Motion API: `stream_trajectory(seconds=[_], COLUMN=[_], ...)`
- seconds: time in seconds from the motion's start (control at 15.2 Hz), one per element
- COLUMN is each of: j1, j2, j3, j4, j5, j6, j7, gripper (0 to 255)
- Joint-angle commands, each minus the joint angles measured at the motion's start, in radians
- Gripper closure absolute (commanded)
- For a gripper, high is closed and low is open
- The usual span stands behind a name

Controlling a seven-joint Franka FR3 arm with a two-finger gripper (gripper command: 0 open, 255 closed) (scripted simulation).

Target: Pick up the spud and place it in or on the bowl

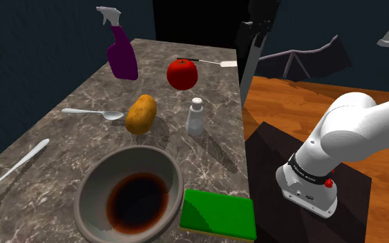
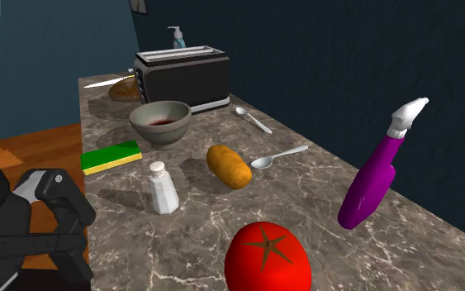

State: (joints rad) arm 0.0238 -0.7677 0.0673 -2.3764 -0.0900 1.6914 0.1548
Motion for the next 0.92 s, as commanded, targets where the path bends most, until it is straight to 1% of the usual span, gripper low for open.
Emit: stream_trajectory(seconds=[0.0,0.4,0.66,0.86], j1=[0.000,0.001,-0.008,-0.020], j2=[0.000,0.095,0.194,0.284], j3=[0.000,0.155,0.255,0.326], j4=[0.000,0.039,0.100,0.163], j5=[0.000,0.091,0.134,0.151], j6=[0.000,0.018,0.035,0.049], j7=[0.000,0.266,0.443,0.577], gripper=[0,0,0,0])
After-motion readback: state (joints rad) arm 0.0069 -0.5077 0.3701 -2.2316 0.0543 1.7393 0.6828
